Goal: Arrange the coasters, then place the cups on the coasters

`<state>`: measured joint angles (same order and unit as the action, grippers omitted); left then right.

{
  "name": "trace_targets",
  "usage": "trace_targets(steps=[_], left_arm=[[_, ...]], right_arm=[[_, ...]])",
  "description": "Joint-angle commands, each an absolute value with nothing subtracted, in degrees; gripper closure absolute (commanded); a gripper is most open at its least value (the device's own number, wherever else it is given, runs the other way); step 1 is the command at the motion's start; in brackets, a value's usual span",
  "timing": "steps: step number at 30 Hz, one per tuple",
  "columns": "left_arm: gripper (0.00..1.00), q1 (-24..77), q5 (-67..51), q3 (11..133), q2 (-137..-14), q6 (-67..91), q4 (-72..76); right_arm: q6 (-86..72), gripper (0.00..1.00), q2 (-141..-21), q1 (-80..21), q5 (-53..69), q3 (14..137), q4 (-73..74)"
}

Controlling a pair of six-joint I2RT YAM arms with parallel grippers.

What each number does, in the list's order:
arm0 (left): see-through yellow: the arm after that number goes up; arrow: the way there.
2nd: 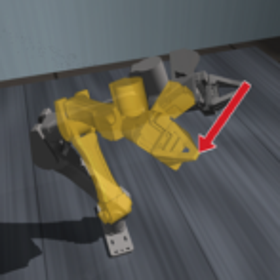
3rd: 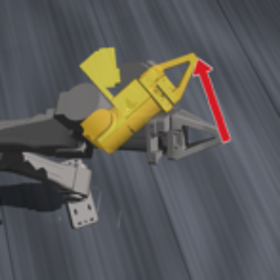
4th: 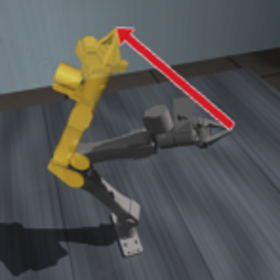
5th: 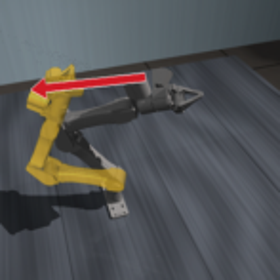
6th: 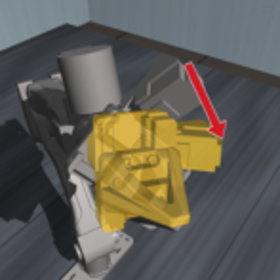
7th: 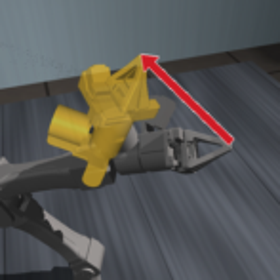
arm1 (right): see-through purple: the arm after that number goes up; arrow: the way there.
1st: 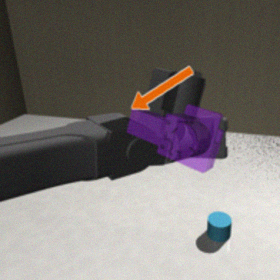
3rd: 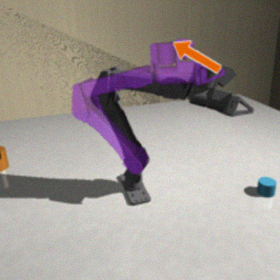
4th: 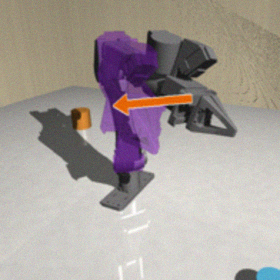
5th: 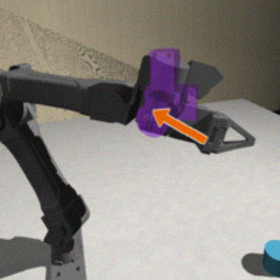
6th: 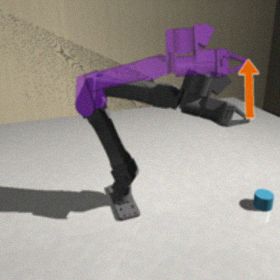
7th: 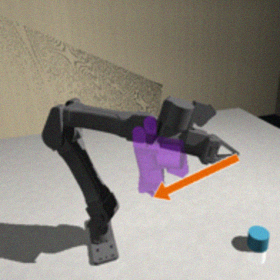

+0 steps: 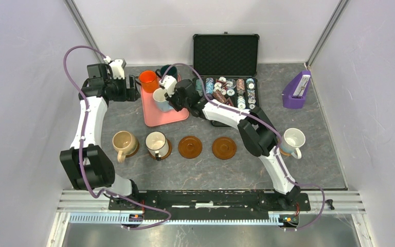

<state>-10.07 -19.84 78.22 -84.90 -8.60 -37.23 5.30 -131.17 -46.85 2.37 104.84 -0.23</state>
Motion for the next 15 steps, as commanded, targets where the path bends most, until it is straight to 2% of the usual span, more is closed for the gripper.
trace_targets(steps=[1,5,6,8,10,13,15], left_arm=[[0.14,-10.4,-21.8,80.2,-85.0,-5.9,-36.6],[0.14,-10.3,-21.8,79.8,-84.6,-5.9,-36.6],[0.14,-10.4,-21.8,79.8,-84.6,-5.9,-36.6],[0.14,-10.4,-21.8,79.7,-84.6,-6.1,-36.6],[0.14,-10.4,-21.8,79.6,-84.6,-6.4,-36.6],[0.14,-10.4,-21.8,79.5,-84.5,-6.5,-36.5],[0.14,-10.4,-21.7,79.5,-84.6,-6.5,-36.6]], right_arm=[[5.7,1.00,-125.2,-46.7,2.0,103.1,2.6],[6.4,0.99,-123.8,-46.5,2.1,101.3,5.6],[6.9,0.93,-123.8,-46.5,2.4,101.2,6.5],[7.9,0.72,-124.2,-46.5,3.6,101.2,8.2],[8.3,0.57,-125.0,-46.5,4.7,102.0,10.0],[8.3,0.50,-126.6,-46.5,5.6,104.3,12.8],[8.3,0.50,-127.8,-46.4,5.3,105.7,13.6]])
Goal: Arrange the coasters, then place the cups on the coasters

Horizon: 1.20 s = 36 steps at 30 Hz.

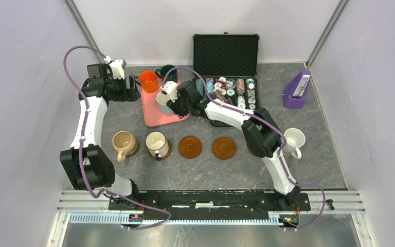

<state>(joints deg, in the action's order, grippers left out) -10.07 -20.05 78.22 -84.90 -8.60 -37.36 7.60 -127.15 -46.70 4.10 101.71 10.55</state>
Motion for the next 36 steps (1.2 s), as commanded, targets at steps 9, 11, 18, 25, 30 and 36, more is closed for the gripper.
trace_targets(steps=[9,11,18,25,30,36], left_arm=[[0.14,-10.4,-21.8,79.8,-84.8,-6.7,-36.5],[0.14,-10.4,-21.7,79.8,-84.8,-6.7,-36.5],[0.14,-10.4,-21.0,79.7,-84.3,-7.6,-36.5],[0.14,-10.4,-21.4,80.3,-85.5,-7.8,-36.5],[0.14,-10.3,-22.2,81.1,-86.6,-7.2,-36.3],[0.14,-10.4,-23.4,82.2,-87.7,-5.7,-36.0]], right_arm=[[7.5,0.48,-132.8,-46.1,4.3,111.0,12.3],[7.0,0.48,-133.8,-46.1,3.4,111.4,11.7],[7.4,0.59,-135.9,-46.1,3.5,113.7,11.0],[8.9,0.84,-133.7,-45.7,5.7,113.2,9.3],[10.3,1.00,-129.4,-45.2,6.7,108.8,6.1],[7.4,1.00,-122.0,-43.3,8.3,101.7,0.5]])
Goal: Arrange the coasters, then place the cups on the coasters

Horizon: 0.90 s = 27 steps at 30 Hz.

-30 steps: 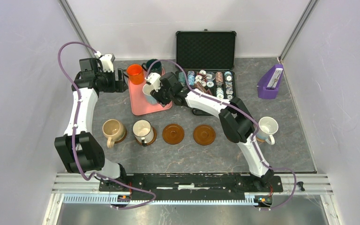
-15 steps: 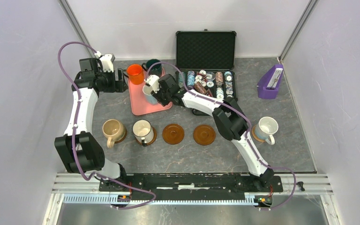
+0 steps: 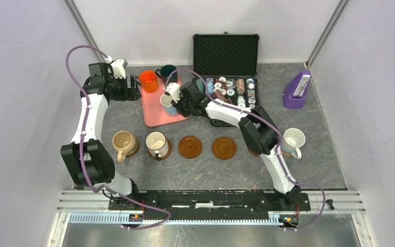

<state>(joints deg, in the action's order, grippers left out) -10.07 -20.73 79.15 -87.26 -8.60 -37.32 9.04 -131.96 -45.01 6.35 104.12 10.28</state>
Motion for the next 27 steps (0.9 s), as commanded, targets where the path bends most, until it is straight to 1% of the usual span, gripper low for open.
trace_targets(steps=[1,3,5,9,12,15,17,22,24,27], left_arm=[[0.13,-10.4,-23.2,82.3,-87.7,-5.8,-35.9],[0.12,-10.3,-22.3,82.2,-87.2,-6.2,-34.9],[0.09,-10.4,-21.2,81.8,-86.4,-6.3,-33.6],[0.00,-10.3,-21.1,80.2,-84.5,-6.8,-31.0],[0.00,-10.3,-21.2,79.5,-83.7,-6.6,-29.9],[0.00,-10.2,-21.9,78.7,-83.5,-6.3,-29.0],[0.00,-10.0,-22.4,78.2,-83.6,-5.9,-28.5],[0.00,-9.5,-22.8,78.5,-84.4,-6.3,-29.8],[0.00,-9.3,-22.6,79.3,-84.4,-7.4,-30.8],[0.00,-9.1,-22.2,81.2,-85.2,-8.1,-32.5]], right_arm=[[6.5,1.00,-120.7,-42.8,8.7,100.4,-0.8],[4.9,1.00,-117.0,-41.9,9.2,97.7,-2.4],[3.5,1.00,-112.1,-41.0,9.8,92.4,-4.4],[2.9,1.00,-98.7,-39.4,8.9,76.3,-10.4],[2.8,1.00,-88.6,-37.6,5.4,65.7,-10.7],[2.1,1.00,-78.4,-35.7,0.6,57.3,-8.1],[1.8,1.00,-71.9,-34.7,-5.1,52.0,-6.0],[-0.7,1.00,-56.5,-34.5,-15.4,42.4,-0.7],[-3.5,1.00,-52.2,-34.5,-18.4,40.4,4.0],[-8.8,1.00,-49.6,-34.5,-23.7,38.6,11.3]])
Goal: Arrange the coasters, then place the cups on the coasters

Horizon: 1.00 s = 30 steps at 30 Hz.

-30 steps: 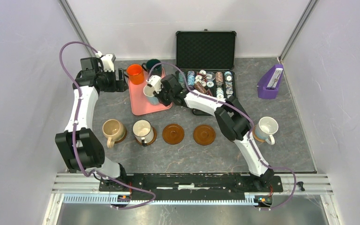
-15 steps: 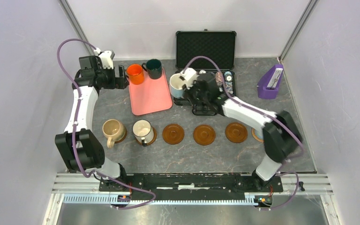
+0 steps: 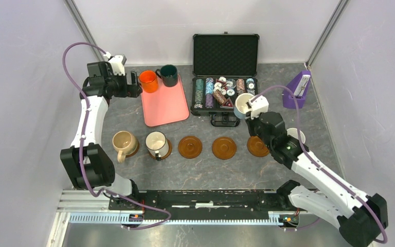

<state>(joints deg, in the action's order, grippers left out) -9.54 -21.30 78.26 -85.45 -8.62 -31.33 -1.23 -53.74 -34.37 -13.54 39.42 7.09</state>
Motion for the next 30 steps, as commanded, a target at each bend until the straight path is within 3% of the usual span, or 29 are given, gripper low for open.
trace_targets(steps=[1,11,30], left_arm=[[0.00,-9.0,-21.9,82.0,-85.6,-8.2,-33.0],[0.00,-8.0,-22.2,85.7,-87.9,-10.3,-38.1],[0.00,-6.6,-19.8,86.3,-87.1,-13.1,-42.0]], right_arm=[[-10.4,1.00,-49.1,-34.5,-24.6,38.3,13.8],[-19.0,1.00,-40.8,-33.4,-24.6,29.5,19.1],[-25.0,0.98,-37.7,-32.4,-26.4,18.7,15.8]])
